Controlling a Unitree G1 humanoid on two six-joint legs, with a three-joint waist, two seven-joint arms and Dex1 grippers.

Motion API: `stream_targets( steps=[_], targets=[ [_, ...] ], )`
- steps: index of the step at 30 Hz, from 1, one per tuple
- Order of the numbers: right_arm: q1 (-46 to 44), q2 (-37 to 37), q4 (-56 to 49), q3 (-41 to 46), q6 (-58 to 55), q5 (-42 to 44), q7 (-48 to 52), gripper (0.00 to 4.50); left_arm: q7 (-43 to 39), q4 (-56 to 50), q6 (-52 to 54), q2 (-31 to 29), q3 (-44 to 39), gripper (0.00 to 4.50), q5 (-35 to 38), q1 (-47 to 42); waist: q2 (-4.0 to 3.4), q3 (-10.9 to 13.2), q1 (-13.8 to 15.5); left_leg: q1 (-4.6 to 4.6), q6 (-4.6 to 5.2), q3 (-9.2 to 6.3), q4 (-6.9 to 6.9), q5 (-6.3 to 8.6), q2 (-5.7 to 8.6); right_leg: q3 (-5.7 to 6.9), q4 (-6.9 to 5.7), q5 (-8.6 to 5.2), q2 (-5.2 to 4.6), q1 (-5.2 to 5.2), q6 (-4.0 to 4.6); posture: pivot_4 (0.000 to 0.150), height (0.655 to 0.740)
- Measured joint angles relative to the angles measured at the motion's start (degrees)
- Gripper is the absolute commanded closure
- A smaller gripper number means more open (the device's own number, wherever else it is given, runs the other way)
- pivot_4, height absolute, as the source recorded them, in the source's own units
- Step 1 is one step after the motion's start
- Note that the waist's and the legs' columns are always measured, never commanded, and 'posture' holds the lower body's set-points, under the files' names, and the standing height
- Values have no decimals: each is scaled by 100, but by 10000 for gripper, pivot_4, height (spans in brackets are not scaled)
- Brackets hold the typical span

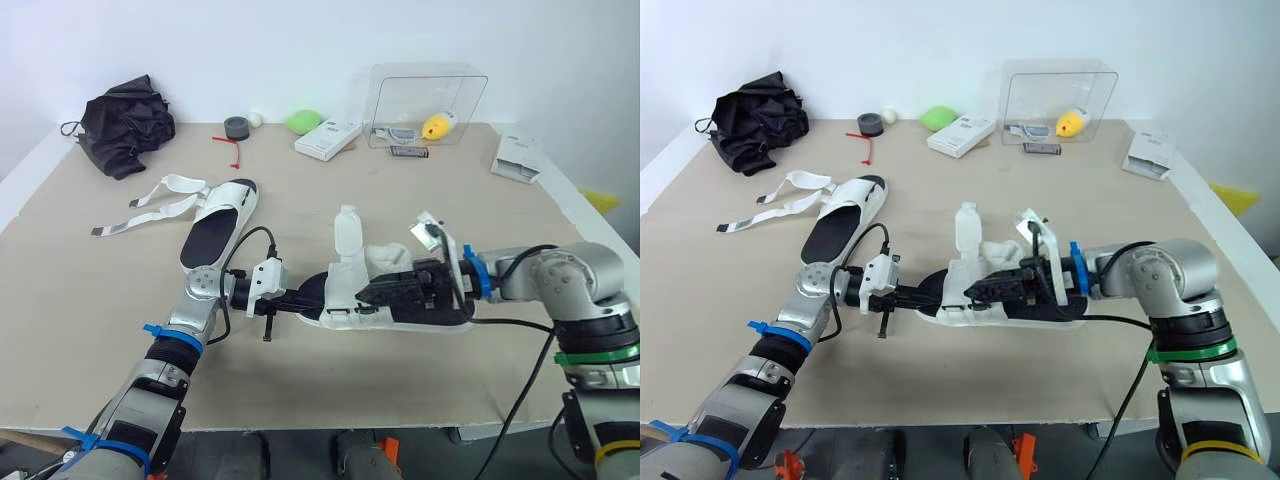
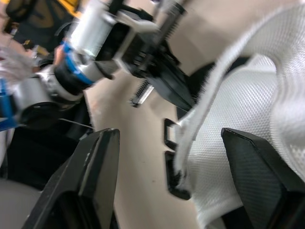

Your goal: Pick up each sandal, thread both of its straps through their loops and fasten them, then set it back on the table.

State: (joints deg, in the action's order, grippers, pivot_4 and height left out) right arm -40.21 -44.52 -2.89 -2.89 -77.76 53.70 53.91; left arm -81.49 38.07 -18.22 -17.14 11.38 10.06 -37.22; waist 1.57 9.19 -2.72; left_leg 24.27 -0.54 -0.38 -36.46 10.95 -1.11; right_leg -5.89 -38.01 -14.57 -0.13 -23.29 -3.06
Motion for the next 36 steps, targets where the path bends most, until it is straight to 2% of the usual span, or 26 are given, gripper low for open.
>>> stream_targets(
  steps=[4,6,15,18,19,20,22,23,26,36],
  targets=[
    [-176,-72,135,68,37,2,296,10414,1,12,0,-1,-8,45000,0,-2,0,0,0,0,0,0,0,0,0,0,0,1,0,0,1,1500,7400],
    [-500,104,511,8,9,-229,185,10414,10,29,-1,4,-11,45000,0,-8,0,0,-1,-3,0,3,-2,0,0,0,0,4,0,0,6,1500,7400],
    [-738,450,768,-416,-97,-589,34,10414,11,29,-1,23,-7,45000,0,-12,-1,0,0,0,0,1,0,0,-1,0,0,2,-2,-1,4,1500,7400],
    [-822,481,888,-449,-95,-706,35,16850,14,22,-1,19,-9,45000,0,-5,0,0,-1,0,0,2,0,0,-2,0,0,2,-2,-2,3,1500,7400],
    [-860,510,940,-449,-89,-752,35,21158,19,18,-10,9,-7,45000,-2,-2,-1,0,-1,0,0,1,0,0,-2,1,0,2,-1,-2,4,1500,7400],
    [-873,520,953,-449,-86,-771,37,22818,24,17,-18,5,-5,45000,-6,-3,-1,0,-1,0,0,1,0,0,-2,1,0,2,0,-2,4,1500,7400],
    [-893,538,985,-449,-74,-799,46,29611,42,17,-48,0,1,45000,-17,-3,-1,0,-1,-1,0,0,0,0,-2,2,0,3,1,-2,4,1500,7400],
    [-893,540,986,-449,-72,-801,61,36155,57,17,-58,-2,3,45000,-23,-4,-1,0,-1,-1,0,0,0,0,-2,3,0,3,1,-2,5,1500,7400],
    [-892,540,986,-446,-67,-799,104,42953,75,18,-67,-6,9,45000,-41,-12,-1,0,-1,-1,0,0,0,0,-3,3,0,3,1,-1,5,1500,7400],
    [-768,426,686,-435,-83,-794,263,42953,86,48,-99,-7,65,45000,-57,-59,-1,-1,-1,-1,0,0,-2,0,-3,3,-1,5,0,0,5,1500,7400]
  ],
)
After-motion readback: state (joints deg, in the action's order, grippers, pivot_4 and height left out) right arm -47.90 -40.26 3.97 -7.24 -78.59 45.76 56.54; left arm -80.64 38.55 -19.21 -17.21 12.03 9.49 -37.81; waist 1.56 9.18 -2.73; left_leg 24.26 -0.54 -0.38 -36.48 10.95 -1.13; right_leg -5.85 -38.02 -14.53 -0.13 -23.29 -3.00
